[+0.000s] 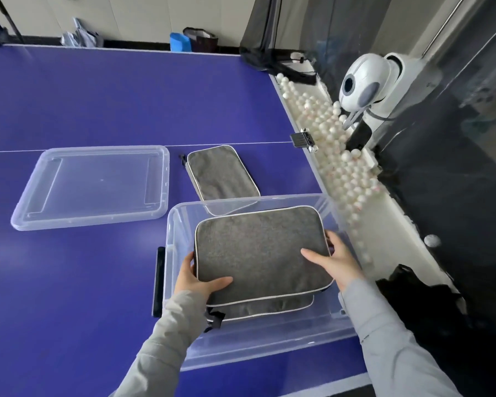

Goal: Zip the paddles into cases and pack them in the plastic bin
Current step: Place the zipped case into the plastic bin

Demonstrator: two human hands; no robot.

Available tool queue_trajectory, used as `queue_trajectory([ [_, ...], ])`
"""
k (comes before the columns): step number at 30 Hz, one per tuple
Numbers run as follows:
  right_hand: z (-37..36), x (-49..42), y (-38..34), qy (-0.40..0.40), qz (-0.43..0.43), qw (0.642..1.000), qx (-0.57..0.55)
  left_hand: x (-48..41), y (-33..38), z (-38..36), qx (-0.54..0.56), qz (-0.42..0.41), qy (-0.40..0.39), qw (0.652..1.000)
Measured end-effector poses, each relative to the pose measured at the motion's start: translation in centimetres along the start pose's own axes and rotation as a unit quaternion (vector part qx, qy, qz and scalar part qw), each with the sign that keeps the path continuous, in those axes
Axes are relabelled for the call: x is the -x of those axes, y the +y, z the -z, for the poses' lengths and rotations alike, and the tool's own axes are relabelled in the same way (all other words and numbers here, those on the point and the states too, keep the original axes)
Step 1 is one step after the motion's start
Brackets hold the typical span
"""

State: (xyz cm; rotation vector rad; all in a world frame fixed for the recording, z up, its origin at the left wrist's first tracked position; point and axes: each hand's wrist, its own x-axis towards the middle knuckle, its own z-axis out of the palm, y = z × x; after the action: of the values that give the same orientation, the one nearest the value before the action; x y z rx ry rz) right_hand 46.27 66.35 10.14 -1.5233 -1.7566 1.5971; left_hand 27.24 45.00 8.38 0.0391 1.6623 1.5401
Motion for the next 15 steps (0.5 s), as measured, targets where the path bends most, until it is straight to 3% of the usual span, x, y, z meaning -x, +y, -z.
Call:
queue_trajectory([
  [3, -0.8, -0.7, 1.8, -0.023, -0.020, 0.999, 0.040, -0.6, -1.8, -0.4, -0.001, 0.038, 0.047, 0.998],
  [6, -1.4, -1.0, 3.1, -0.030, -0.030, 0.997, 0.064, -1.7, -3.0, -0.4, -0.073, 0.047, 0.089, 0.992],
  [15, -2.3, -1.2, 4.5, -0.046, -0.035, 0.991, 0.123, -3.3, -4.0, 0.0, -0.234, 0.082, 0.095, 0.964],
])
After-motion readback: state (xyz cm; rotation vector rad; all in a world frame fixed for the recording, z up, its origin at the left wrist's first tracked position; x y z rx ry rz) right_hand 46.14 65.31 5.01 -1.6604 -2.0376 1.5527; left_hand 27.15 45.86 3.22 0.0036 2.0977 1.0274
